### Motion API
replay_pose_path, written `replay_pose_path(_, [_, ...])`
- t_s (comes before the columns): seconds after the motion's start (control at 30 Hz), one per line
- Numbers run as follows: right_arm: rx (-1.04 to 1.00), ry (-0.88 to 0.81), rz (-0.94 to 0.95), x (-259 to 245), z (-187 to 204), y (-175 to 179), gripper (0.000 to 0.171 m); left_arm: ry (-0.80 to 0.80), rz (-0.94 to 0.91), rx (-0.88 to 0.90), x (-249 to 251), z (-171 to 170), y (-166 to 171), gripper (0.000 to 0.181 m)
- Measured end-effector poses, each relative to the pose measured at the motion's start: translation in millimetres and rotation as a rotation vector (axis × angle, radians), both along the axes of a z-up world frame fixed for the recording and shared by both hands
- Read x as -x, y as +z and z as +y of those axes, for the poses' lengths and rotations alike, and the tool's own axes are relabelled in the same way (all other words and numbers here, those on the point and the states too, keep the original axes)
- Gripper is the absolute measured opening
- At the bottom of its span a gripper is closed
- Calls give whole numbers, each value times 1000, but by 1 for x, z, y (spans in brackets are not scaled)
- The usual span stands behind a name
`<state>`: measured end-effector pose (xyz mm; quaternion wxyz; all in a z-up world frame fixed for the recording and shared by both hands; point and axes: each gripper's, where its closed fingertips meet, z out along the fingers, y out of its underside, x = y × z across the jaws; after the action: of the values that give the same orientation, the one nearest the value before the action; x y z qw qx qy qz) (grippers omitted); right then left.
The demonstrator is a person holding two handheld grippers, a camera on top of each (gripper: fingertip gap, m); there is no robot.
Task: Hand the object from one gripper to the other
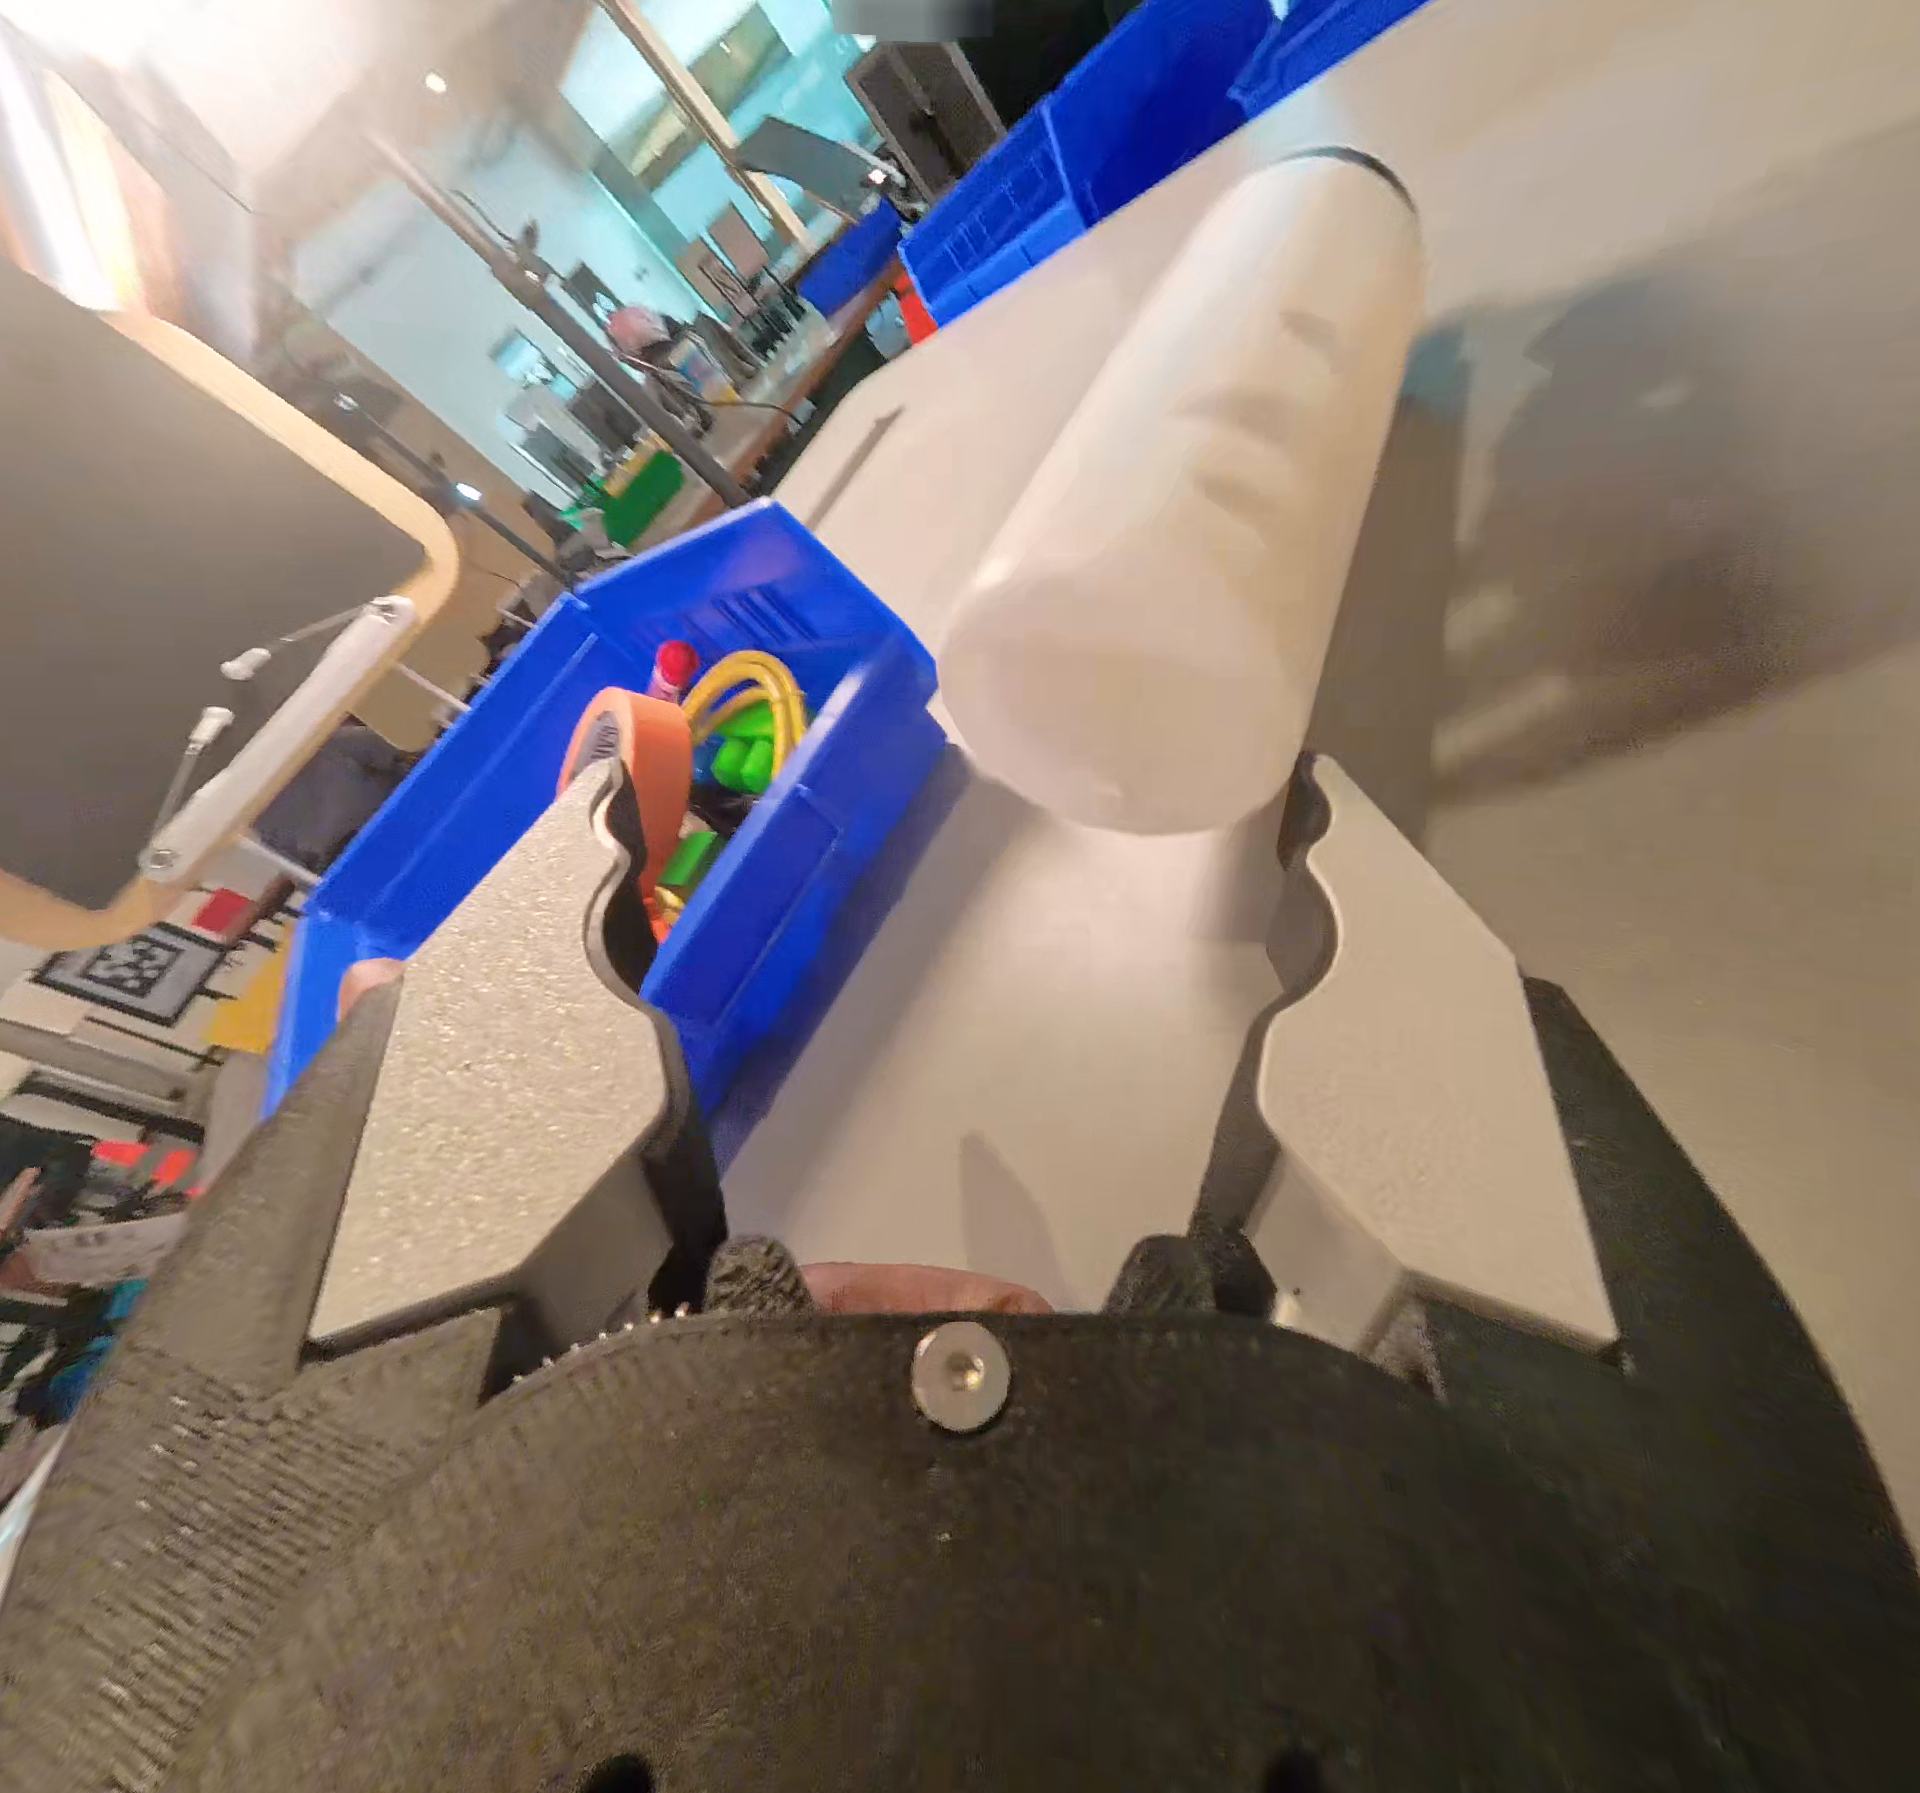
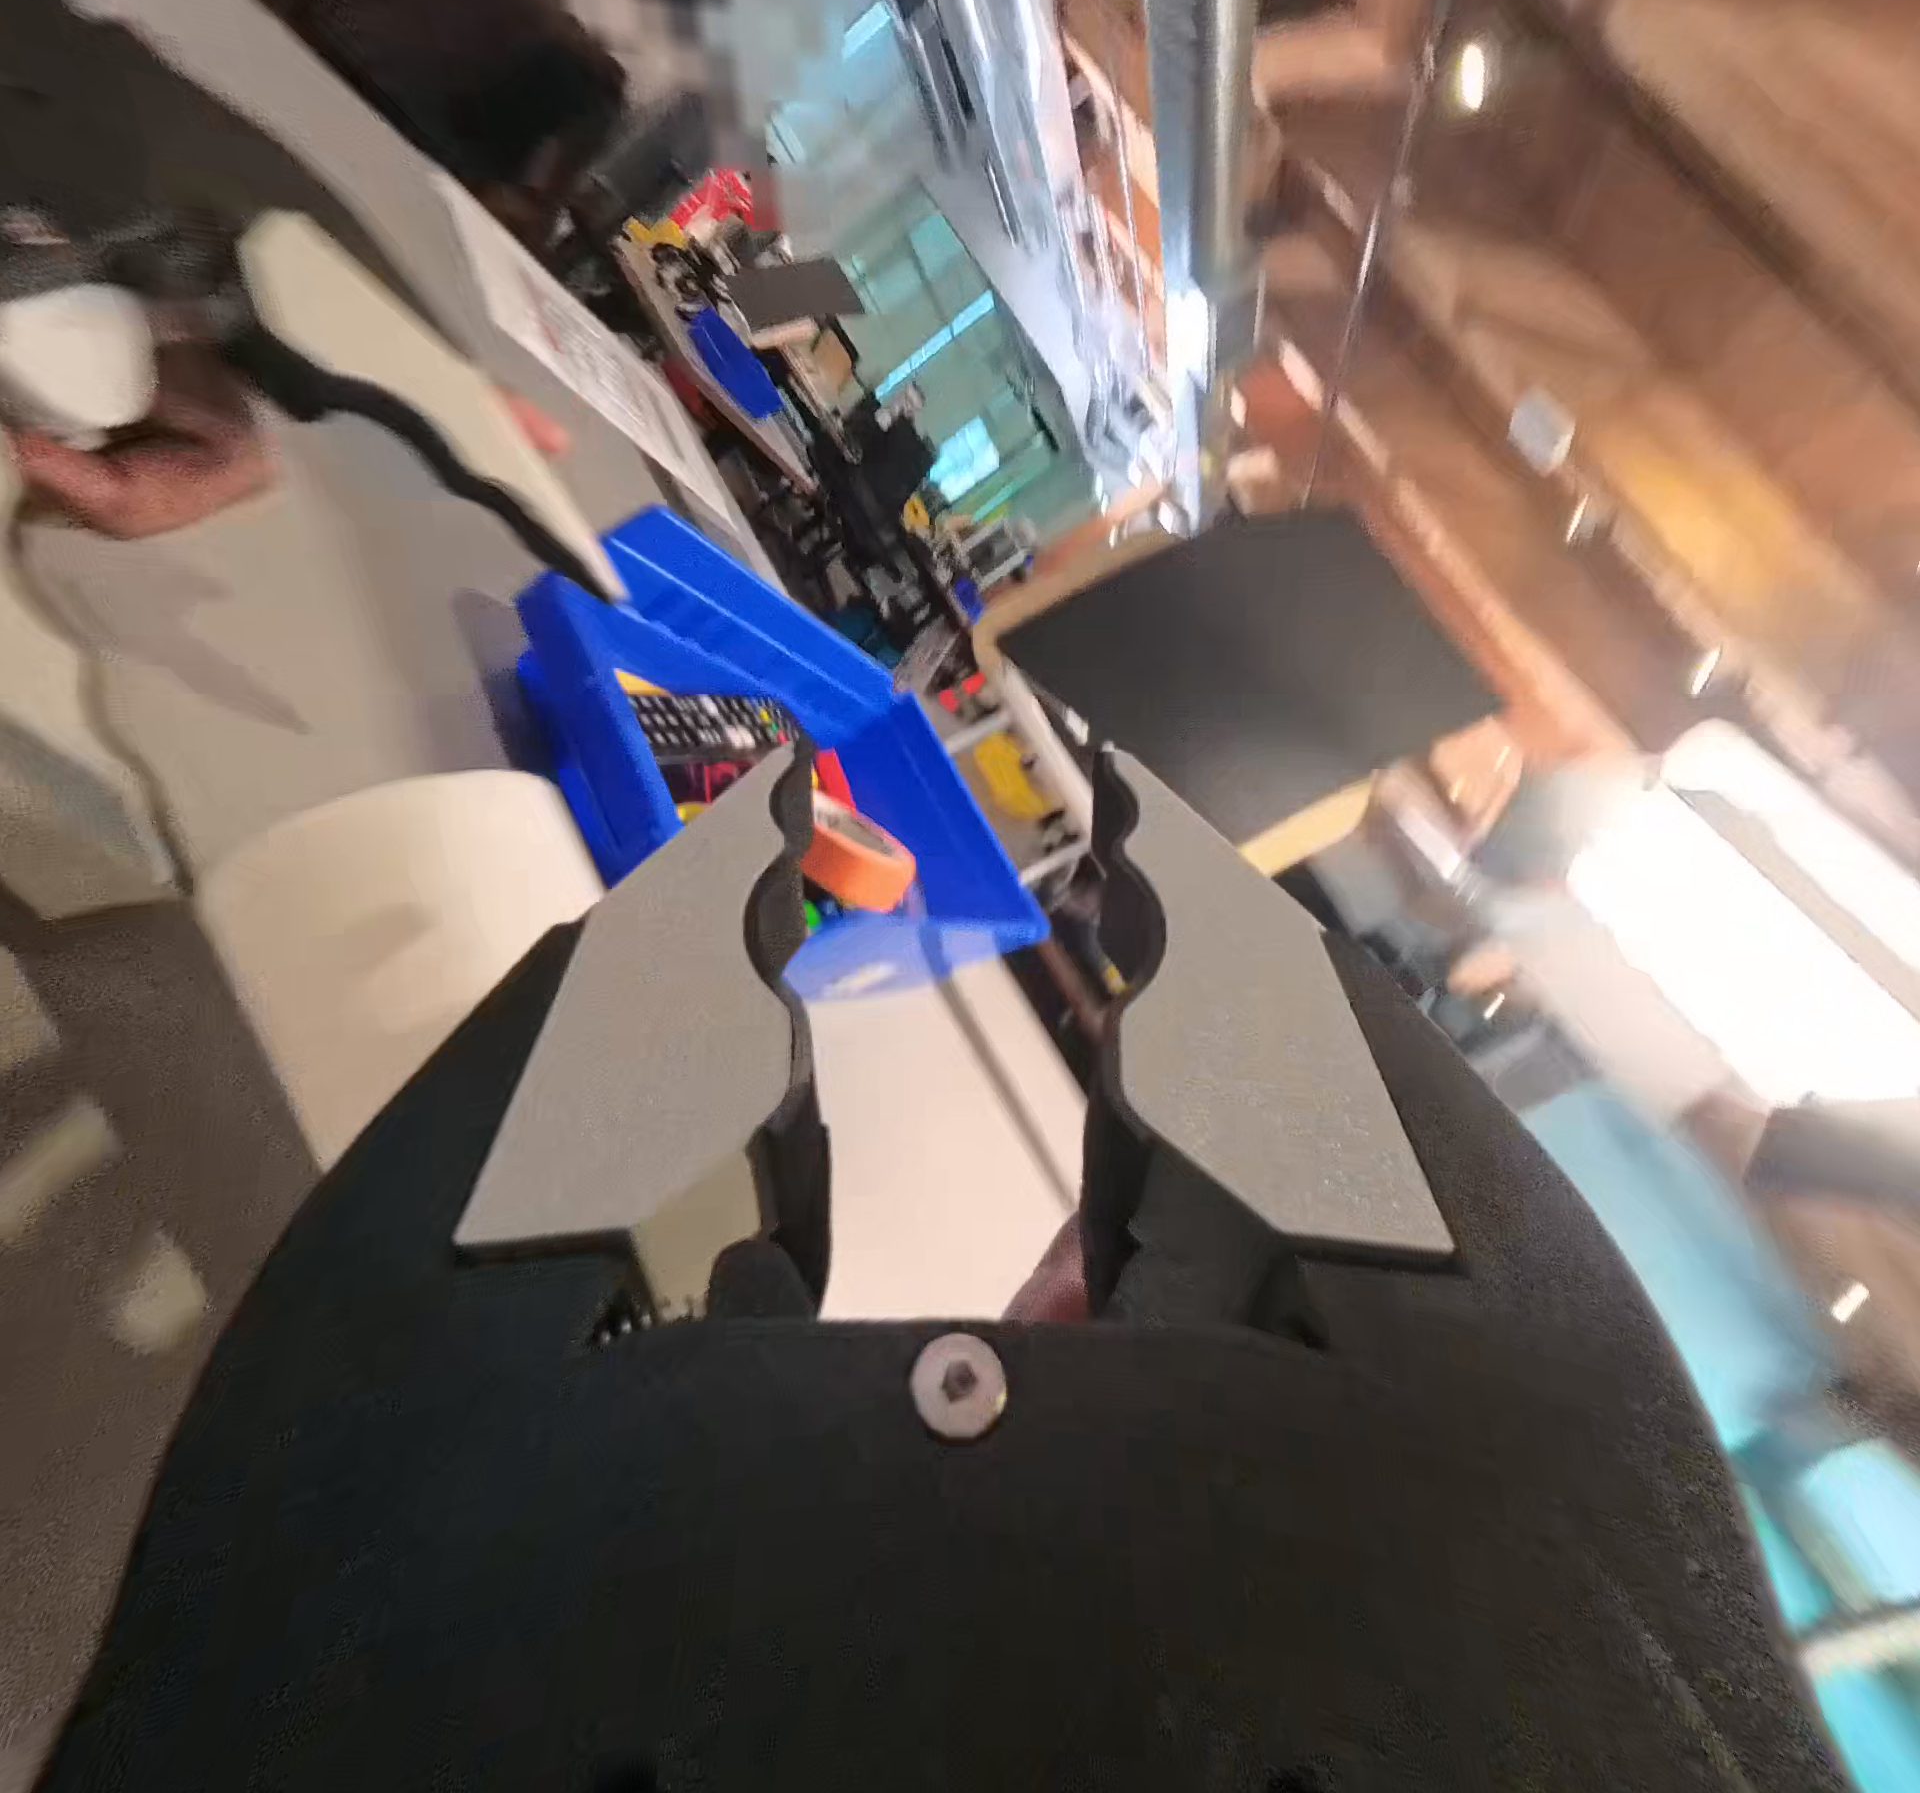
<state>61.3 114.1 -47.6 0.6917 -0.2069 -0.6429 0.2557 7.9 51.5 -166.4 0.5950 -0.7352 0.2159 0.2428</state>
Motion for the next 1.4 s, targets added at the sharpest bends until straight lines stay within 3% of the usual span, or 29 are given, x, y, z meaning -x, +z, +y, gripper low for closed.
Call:
replay_pose_path(0.07, [224, -33, -124, -5, 39, -8, 70, -28, -19, 42, -6, 1, -7, 122])
replay_pose_path(0.13, [360, 43, -261, -13, 50, -29, 83, -36, -36, 66, -9, 3, -10, 122])
replay_pose_path(0.23, [378, 87, -435, -24, 60, -68, 93, -82, -57, 97, -18, 2, -14, 120])
replay_pose_path(0.37, [410, -17, -573, -34, 100, -108, 111, -112, -128, 140, -23, 2, -17, 118])
replay_pose_path(0.5, [542, -25, -651, -33, 121, -139, 114, -83, -220, 272, -18, 11, -33, 117])
replay_pose_path(0.63, [511, -36, -816, -21, 104, -180, 108, 57, -269, 412, -6, 27, -56, 109])
replay_pose_path(0.73, [456, -10, -787, -9, 85, -175, 89, 138, -264, 397, -3, 39, -56, 106])
replay_pose_path(0.87, [388, -41, -752, 1, 80, -172, 89, 185, -258, 379, 8, 35, -54, 108])
replay_pose_path(1.17, [219, 23, -516, 7, 47, -105, 90, 195, -283, 395, 22, 17, -56, 107])
replay_pose_path(1.4, [57, 13, -411, 16, 18, -78, 95, 211, -283, 392, 33, 1, -56, 106])
